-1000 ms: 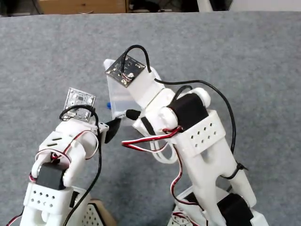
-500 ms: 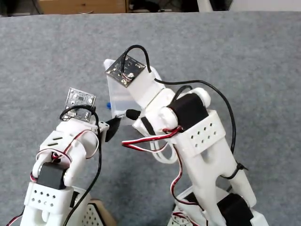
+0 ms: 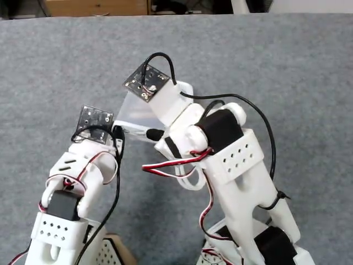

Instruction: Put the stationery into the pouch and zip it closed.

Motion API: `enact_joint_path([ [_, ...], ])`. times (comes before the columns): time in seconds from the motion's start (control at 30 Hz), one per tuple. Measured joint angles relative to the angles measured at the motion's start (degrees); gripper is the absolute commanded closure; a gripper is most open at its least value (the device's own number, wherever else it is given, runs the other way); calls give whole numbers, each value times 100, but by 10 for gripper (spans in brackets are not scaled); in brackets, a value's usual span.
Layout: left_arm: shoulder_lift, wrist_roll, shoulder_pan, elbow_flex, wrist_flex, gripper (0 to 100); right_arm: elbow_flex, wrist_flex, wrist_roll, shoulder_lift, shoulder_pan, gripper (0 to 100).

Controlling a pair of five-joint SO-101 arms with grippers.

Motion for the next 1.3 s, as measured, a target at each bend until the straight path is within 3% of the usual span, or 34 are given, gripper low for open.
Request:
enact_joint_path([
  [0.23, 0, 730, 466, -1415, 1626, 973, -281, 35, 0, 0, 0, 986],
  [0.57, 35, 1354, 598, -2954, 3112, 973, -413, 35, 0, -440, -9, 986],
  [0.9, 1284, 2338, 1495, -5582, 4862, 973, -475, 35, -9, -1327, 9, 986],
  [1.1, 1846, 2558, 1626, -6910, 5301, 973, -484, 35, -35, -1679, 0, 986],
  [1.3, 1890, 2752, 1626, -6787, 5301, 973, -536, 35, -35, -1670, 132, 986],
])
